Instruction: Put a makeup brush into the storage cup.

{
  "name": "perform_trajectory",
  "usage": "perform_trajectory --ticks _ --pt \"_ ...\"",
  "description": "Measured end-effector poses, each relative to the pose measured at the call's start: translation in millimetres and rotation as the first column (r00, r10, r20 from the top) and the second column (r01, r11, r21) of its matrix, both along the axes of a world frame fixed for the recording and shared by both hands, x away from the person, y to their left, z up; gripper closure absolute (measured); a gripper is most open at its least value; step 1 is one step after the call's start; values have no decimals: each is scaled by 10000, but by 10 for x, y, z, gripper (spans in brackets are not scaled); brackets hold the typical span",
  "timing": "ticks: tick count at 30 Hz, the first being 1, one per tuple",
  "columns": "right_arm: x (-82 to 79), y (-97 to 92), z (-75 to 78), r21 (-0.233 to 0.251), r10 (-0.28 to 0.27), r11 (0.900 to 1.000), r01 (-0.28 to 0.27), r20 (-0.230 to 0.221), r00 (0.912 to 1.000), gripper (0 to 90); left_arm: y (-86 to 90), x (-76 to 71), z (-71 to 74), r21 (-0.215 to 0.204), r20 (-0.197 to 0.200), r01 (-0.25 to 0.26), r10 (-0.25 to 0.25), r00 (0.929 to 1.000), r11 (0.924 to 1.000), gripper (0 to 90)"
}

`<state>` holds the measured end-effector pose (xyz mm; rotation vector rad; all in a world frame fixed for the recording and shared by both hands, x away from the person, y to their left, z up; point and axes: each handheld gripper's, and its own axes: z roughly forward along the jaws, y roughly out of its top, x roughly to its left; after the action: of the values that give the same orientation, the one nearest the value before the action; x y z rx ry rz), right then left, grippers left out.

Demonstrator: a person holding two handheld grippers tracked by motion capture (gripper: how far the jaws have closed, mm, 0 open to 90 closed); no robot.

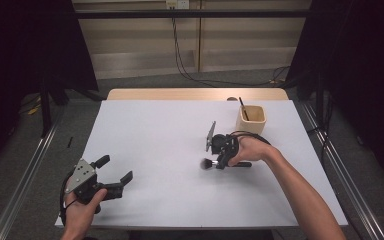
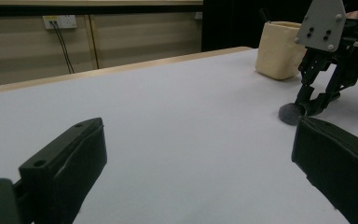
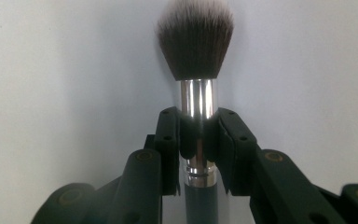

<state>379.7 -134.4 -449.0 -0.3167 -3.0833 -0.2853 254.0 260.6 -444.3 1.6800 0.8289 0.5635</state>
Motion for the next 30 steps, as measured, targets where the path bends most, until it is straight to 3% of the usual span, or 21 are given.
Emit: perform_trajectory --ticks 16,24,30 --pt "7 -28 18 181 -424 9989 424 -8 9991 720 10 3 -3 0 -24 -22 22 10000 10000 32" --pt "-2 -99 116 584 -841 9949 823 283 9961 721 -2 -2 -2 64 5 18 -18 10000 10000 32" --pt "-4 -175 180 1242 -1464 9827 1374 665 9870 720 0 1 -3 69 -3 12 -12 10000 10000 31"
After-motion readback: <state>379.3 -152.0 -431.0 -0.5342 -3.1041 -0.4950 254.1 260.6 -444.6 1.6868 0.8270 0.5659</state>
